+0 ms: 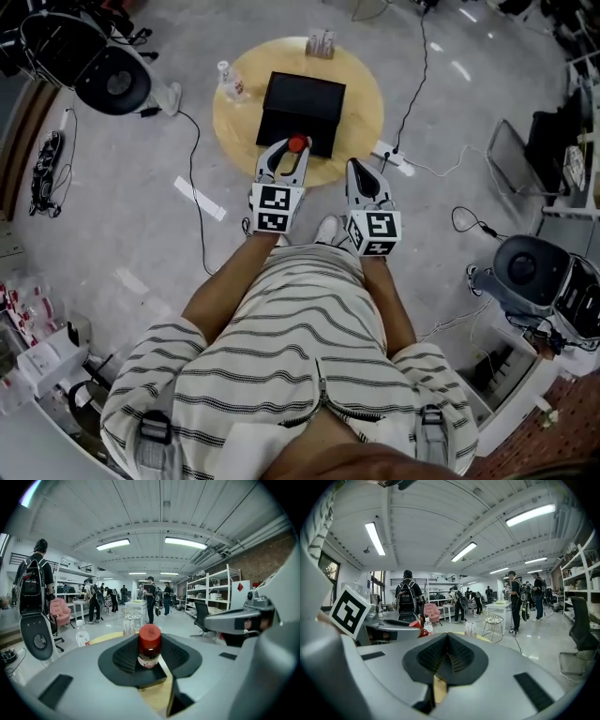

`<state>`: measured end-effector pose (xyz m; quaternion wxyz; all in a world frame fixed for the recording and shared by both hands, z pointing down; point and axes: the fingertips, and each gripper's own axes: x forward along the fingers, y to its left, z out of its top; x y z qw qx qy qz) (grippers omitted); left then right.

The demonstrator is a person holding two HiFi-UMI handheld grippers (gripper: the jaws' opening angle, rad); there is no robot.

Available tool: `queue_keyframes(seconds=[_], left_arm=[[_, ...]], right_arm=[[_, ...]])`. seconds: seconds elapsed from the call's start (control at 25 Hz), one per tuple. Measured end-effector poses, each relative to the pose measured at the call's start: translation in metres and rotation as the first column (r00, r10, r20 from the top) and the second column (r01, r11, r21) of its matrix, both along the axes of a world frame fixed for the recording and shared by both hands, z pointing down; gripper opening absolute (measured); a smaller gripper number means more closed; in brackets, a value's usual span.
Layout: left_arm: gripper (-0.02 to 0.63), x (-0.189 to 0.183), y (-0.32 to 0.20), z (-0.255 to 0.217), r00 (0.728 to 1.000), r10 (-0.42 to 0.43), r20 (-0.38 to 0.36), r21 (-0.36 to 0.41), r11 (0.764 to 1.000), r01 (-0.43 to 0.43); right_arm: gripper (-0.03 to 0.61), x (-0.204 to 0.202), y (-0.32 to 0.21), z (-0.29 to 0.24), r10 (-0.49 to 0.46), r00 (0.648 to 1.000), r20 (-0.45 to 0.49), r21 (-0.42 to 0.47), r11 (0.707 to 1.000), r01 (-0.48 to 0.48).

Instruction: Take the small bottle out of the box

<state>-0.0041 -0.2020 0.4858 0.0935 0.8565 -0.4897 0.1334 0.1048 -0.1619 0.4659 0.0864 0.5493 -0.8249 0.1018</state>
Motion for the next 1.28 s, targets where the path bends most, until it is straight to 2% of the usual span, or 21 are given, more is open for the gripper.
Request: queue_keyframes(seconds=[0.6,1.28], left_arm=[[0.149,0.003,0.011,-0.015,0.999,0.030,-0.016,0.032,0.999,-0.029],[0.149,0.005,-0.001,-0.025,0.999,0.044,-0.008,0.055,0.998,-0.044]], right_arm=[[0.017,0.002,-0.006,-0.003,0.023,0.999,0.022,0.019,1.000,-0.024],[0.017,-0.004,-0.029,-0.012,-0.007,1.000,0.029,0.036,0.999,0.005]])
